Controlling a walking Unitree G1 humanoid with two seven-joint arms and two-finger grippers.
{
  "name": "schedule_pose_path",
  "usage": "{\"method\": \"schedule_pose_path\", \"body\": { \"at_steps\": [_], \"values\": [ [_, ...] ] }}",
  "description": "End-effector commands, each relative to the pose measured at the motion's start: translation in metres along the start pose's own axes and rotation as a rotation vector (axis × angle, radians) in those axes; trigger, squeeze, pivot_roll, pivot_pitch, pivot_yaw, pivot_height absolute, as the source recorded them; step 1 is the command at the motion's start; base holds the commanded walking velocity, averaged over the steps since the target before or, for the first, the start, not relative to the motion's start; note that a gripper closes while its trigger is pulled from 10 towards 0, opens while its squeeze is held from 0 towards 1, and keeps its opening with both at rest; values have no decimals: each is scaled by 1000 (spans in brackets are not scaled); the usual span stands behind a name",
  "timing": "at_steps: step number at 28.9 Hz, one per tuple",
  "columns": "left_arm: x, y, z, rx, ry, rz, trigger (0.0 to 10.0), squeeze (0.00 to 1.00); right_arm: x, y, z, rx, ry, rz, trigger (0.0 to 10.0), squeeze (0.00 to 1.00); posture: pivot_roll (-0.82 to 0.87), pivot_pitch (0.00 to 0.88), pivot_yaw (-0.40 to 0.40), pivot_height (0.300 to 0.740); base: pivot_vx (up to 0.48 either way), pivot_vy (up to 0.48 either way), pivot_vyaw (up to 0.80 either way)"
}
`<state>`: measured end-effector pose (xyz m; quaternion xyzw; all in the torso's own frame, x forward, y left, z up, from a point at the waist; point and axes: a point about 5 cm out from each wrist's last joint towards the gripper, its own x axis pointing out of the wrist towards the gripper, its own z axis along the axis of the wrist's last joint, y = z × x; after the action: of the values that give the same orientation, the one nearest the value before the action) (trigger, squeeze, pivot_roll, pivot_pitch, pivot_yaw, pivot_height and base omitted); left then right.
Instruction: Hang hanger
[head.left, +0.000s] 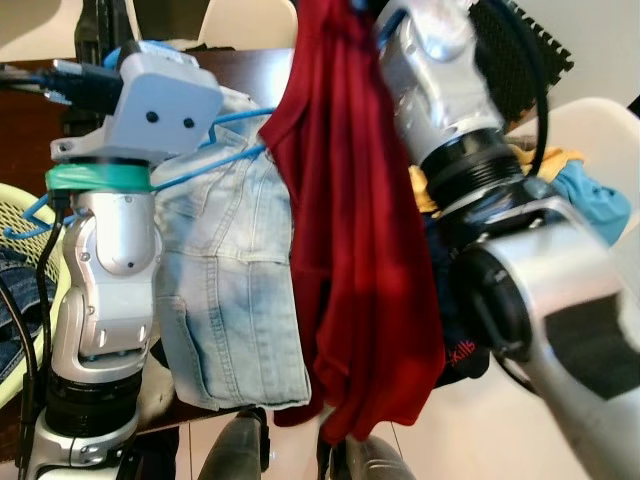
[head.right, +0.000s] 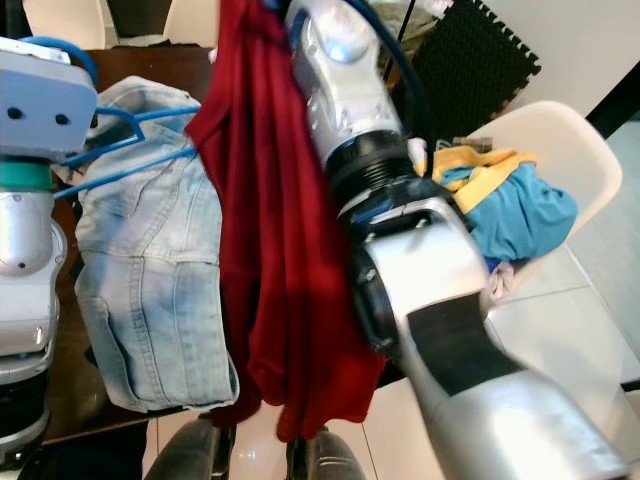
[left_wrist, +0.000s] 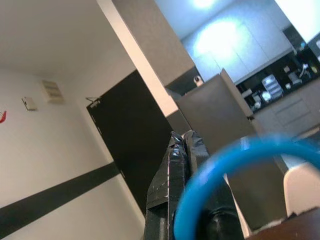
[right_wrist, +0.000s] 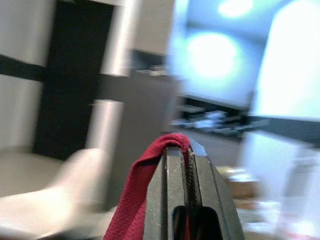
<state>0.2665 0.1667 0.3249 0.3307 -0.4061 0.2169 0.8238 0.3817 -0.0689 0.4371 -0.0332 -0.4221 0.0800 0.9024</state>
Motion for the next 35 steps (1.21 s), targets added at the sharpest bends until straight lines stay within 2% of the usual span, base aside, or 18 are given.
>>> {"method": "schedule_pose_path", "body": {
  "at_steps": [1, 2, 4, 7, 9, 10, 12, 13, 14, 15, 17, 24, 25, 29, 30, 32, 34, 35],
  "values": [
    [-2, 3, 3, 9, -6, 2, 10000, 0, 9, -20, 19, -181, -79, -146, 10000, 0, 167, 180, -30, 733, 0, 0, 0],
    [-2, 3, 3, 9, -6, 2, 10000, 0, 9, -20, 19, -181, -79, -146, 10000, 0, 167, 180, -30, 733, 0, 0, 0],
    [-3, 4, 3, 12, -1, -3, 10000, 0, 11, -52, 29, -406, -130, -285, 10000, 0, 164, 181, -23, 733, 0, 0, 0],
    [-3, 5, 3, 13, 1, -5, 10000, 0, 10, -57, 26, -434, -117, -281, 10000, 0, 159, 180, -20, 733, 0, 0, 0],
    [-2, 4, 2, 13, 3, -9, 10000, 0, 7, -43, 8, -437, -32, -150, 10000, 0, 153, 180, -14, 733, 0, 0, 0],
    [-2, 3, 3, 9, 4, -17, 10000, 0, -9, -8, -27, -394, 95, 115, 10000, 0, 150, 180, -9, 733, 0, 0, 0],
    [-2, 3, 3, 9, 4, -17, 10000, 0, -9, -8, -27, -394, 95, 115, 10000, 0, 150, 180, -9, 733, 0, 0, 0],
    [-1, 1, 3, 5, 4, -23, 10000, 0, -29, 23, -53, -343, 173, 339, 10000, 0, 149, 181, -6, 733, 0, 0, 0],
    [-1, 1, 3, 5, 4, -23, 10000, 0, -29, 23, -53, -343, 173, 339, 10000, 0, 149, 181, -6, 733, 0, 0, 0],
    [-1, 1, 3, 2, 2, -29, 10000, 0, -57, 57, -76, -270, 233, 563, 10000, 0, 156, 181, -4, 733, 0, 0, 0],
    [0, 2, 3, 4, 0, -33, 10000, 0, -95, 94, -95, -158, 270, 803, 10000, 0, 166, 180, -5, 733, 0, 0, 0],
    [1, 3, 4, 11, 1, -32, 10000, 0, -112, 108, -103, -171, 291, 901, 10000, 0, 166, 178, -10, 733, 0, 0, 0],
    [0, 2, 5, 12, 3, -29, 10000, 0, -103, 96, -105, -217, 312, 776, 10000, 0, 163, 178, -13, 733, 0, 0, 0],
    [0, 2, 5, 11, 4, -28, 10000, 0, -98, 90, -104, -219, 317, 726, 10000, 0, 163, 178, -13, 733, 0, 0, 0],
    [-1, 1, 5, 11, 5, -27, 10000, 0, -89, 80, -100, -163, 317, 646, 10000, 1000, 162, 177, -14, 733, 0, 0, 0],
    [-2, 1, 6, 10, 5, -27, 10000, 0, -78, 68, -93, -71, 306, 554, 10000, 1000, 162, 175, -12, 733, 0, 0, 0],
    [-3, 1, 6, 9, 5, -26, 10000, 0, -60, 42, -78, 248, 236, 402, 10000, 1000, 158, 172, -11, 733, 0, 0, 0],
    [-3, 1, 6, 8, 4, -26, 10000, 0, -55, 30, -71, 420, 185, 361, 10000, 0, 157, 170, -9, 733, 0, 0, 0]
  ]
}}
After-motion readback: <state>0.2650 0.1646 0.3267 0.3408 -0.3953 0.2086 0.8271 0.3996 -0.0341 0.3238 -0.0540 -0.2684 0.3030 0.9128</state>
